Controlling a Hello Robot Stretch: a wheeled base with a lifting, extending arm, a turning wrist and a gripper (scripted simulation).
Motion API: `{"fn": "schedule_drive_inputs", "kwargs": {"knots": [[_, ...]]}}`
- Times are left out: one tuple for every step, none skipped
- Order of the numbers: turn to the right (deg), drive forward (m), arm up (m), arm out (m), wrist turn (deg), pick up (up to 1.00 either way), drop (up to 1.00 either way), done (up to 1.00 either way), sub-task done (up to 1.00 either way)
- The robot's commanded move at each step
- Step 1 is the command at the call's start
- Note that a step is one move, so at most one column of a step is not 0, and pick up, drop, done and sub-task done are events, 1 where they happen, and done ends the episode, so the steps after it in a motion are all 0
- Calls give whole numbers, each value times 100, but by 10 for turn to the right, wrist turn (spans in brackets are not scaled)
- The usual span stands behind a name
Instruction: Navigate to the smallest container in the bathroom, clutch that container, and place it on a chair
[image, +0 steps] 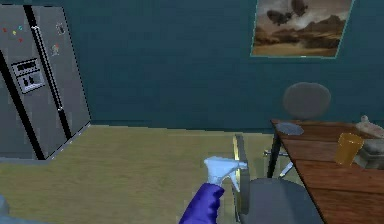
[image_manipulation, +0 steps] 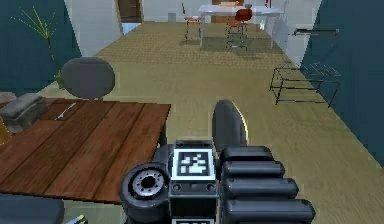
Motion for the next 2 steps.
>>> {"fn": "schedule_drive_inputs", "kwargs": {"knots": [[0, 0, 0, 48, 0, 0, 0, 0, 0], [0, 0, 0, 0, 450, 0, 0, 0, 0]]}}
